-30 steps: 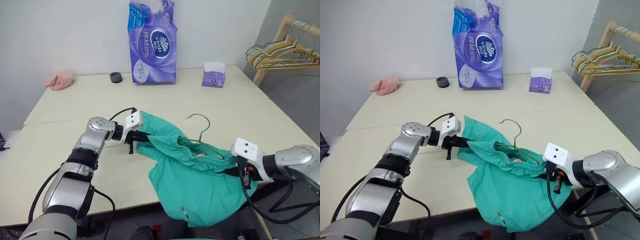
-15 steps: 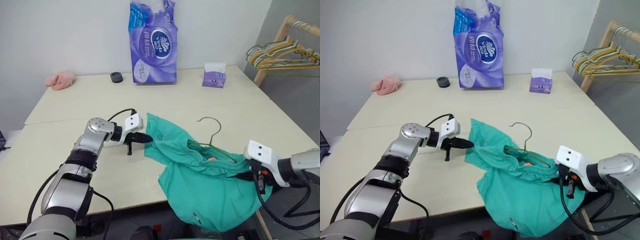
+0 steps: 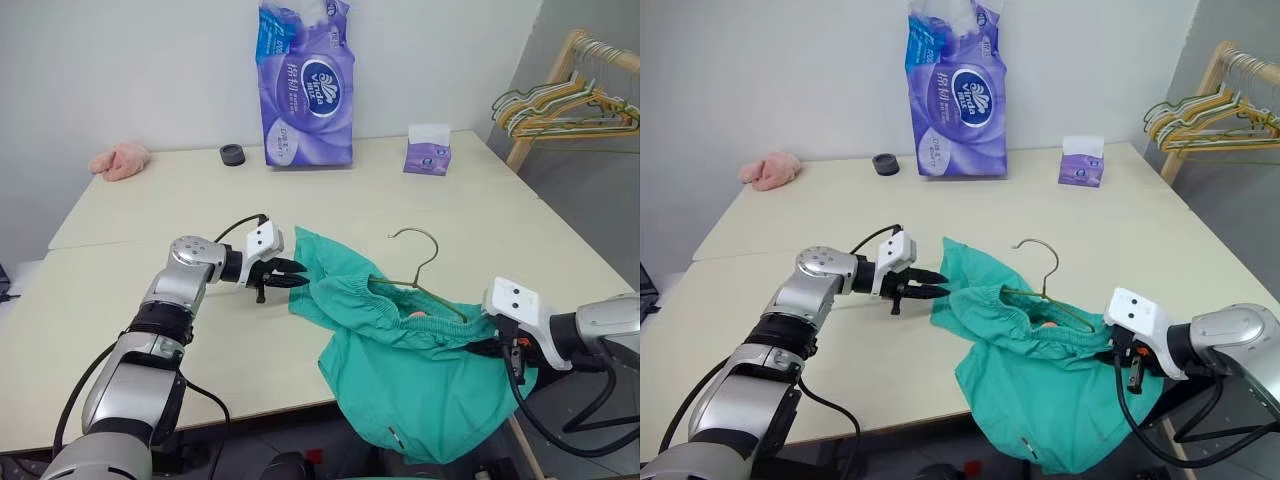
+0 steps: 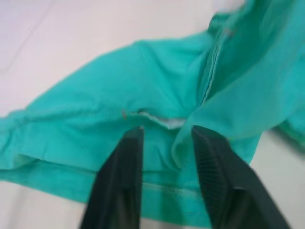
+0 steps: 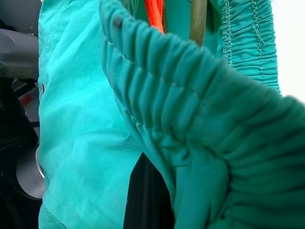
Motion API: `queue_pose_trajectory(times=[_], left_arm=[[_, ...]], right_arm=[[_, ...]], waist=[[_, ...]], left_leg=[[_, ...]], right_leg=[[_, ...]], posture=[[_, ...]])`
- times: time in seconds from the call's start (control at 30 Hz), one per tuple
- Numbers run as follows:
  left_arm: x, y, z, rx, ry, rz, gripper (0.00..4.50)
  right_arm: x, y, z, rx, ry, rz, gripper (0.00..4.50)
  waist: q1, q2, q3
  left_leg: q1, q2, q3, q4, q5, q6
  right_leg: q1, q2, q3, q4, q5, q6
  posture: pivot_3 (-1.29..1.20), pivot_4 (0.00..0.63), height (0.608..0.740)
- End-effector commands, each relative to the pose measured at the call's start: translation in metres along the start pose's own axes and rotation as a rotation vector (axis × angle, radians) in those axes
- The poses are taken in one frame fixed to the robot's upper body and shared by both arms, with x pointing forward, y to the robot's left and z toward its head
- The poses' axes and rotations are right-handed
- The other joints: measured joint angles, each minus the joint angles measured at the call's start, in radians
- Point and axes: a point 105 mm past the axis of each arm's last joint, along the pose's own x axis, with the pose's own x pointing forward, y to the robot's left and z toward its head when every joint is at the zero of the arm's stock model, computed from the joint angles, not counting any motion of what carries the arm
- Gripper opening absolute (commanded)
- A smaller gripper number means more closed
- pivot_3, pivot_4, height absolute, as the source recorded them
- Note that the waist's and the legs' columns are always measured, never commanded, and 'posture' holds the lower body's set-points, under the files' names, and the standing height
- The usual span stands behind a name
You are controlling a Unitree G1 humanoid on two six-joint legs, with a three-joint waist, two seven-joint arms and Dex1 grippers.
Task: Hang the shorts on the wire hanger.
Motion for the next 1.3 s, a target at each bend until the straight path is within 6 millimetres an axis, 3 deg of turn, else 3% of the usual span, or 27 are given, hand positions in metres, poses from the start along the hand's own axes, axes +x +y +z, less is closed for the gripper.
queue_pose_trajectory(times=[0.03, 0.17, 0.43, 0.73, 0.87, 1.2, 1.3], left_arm=[[-0.025, -0.002, 0.032, -0.017, -0.084, -0.021, 2.72], [-0.02, -0.024, 0.032, 0.055, -0.048, -0.133, 3.93], [0.018, -0.036, 0.023, 0.176, 0.015, -0.222, 3.93], [0.024, -0.033, 0.011, 0.208, 0.053, -0.26, 3.93], [0.02, -0.024, 0.01, 0.155, 0.043, -0.23, 3.09], [0.021, -0.018, 0.009, 0.1, 0.016, -0.203, 0.02], [0.02, -0.012, 0.011, 0.09, -0.006, -0.159, 0.02]], right_arm=[[-0.003, -0.004, 0.009, -0.047, -0.027, -0.031, 0.0], [-0.004, -0.005, 0.011, -0.068, -0.031, -0.036, 0.0], [-0.003, -0.002, 0.019, -0.124, -0.043, -0.033, 0.0], [-0.003, 0.001, 0.023, -0.142, -0.05, -0.033, 0.0], [-0.004, 0.002, 0.022, -0.139, -0.045, -0.028, 0.0], [-0.005, 0.002, 0.021, -0.14, -0.04, -0.024, 0.0], [-0.005, 0.002, 0.019, -0.135, -0.033, -0.021, 0.0]], waist=[[-0.002, 0.0, 0.0], [-0.002, 0.001, 0.0], [0.003, 0.001, 0.0], [-0.005, 0.001, 0.0], [-0.008, 0.001, 0.0], [-0.02, 0.001, 0.0], [-0.024, 0.001, 0.0]], left_leg=[[0.0, 0.0, 0.0, 0.0, 0.0, 0.0], [0.001, 0.0, 0.0, 0.0, 0.0, 0.0], [0.0, 0.0, 0.0, 0.001, 0.0, 0.0], [0.0, 0.0, 0.0, 0.0, 0.0, 0.0], [0.0, 0.0, 0.0, 0.0, 0.0, 0.0], [0.0, 0.0, 0.0, 0.0, 0.0, 0.0], [0.0, 0.0, 0.0, 0.0, 0.0, 0.0]], right_leg=[[0.0, 0.0, 0.0, 0.0, 0.0, 0.0], [0.0, 0.0, 0.0, 0.0, 0.0, 0.0], [0.001, 0.0, 0.001, 0.0, 0.0, 0.0], [0.0, 0.0, 0.0, 0.0, 0.0, 0.0], [0.0, 0.0, 0.0, 0.0, 0.0, 0.0], [0.0, 0.0, 0.0, -0.001, 0.0, 0.0], [0.0, 0.0, 0.0, -0.001, 0.0, 0.0]], posture=[[-0.24, 0.032, 0.74], [-0.24, 0.035, 0.74], [-0.25, 0.038, 0.74], [-0.27, 0.034, 0.74], [-0.27, 0.034, 0.74], [-0.27, 0.034, 0.74], [-0.27, 0.034, 0.74]])
